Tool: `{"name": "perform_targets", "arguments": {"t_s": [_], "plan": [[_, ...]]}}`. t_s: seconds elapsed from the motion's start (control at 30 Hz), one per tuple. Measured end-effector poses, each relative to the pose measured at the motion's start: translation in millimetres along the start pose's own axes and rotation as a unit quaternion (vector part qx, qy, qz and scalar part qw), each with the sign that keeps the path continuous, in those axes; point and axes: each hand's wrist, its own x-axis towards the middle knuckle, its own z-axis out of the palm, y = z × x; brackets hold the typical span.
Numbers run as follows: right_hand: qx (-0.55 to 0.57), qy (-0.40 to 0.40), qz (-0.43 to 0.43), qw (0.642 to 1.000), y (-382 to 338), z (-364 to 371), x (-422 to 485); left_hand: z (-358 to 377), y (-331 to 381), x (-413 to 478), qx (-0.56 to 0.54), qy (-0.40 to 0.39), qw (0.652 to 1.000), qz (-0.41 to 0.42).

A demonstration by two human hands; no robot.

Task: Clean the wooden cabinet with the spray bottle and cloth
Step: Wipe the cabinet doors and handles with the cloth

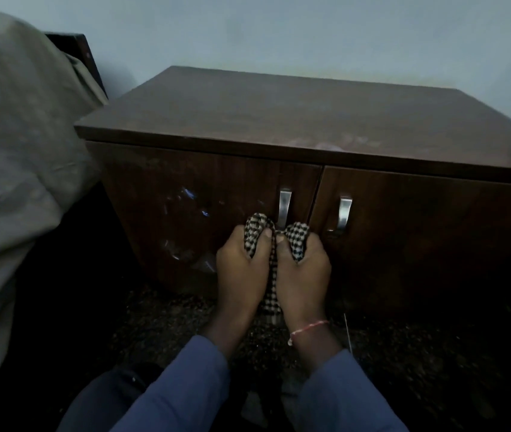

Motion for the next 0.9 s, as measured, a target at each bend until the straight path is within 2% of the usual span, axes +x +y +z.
{"name": "perform_targets", "arguments": {"t_s": [0.13,0.23,0.37,0.57,0.7,0.9], "plan": [[0.062,-0.009,-0.037,0.997,-21.1,-18.5,-9.6,-7.3,25.8,-11.2,-0.062,-0.004,0.998,-0.003],[0.028,-0.009,-0.090,0.995,-31.7,-18.3,2.8,-4.0,45.9,0.2,-0.063,0.013,0.998,0.024],[0.006,0.004,-0.115,0.993,-34.4,-13.0,13.9,1.0,43.1,13.4,-0.084,0.012,0.996,0.006],[0.038,0.048,-0.083,0.995,-52.7,-1.7,32.6,12.2,47.2,37.0,-0.074,0.054,0.996,0.013],[0.034,0.024,-0.090,0.995,-44.3,-7.3,17.3,7.9,38.7,18.9,-0.098,0.034,0.995,0.003],[0.010,0.050,-0.117,0.992,-42.0,-2.1,26.8,12.9,38.3,28.6,-0.080,0.051,0.995,0.042]]}}
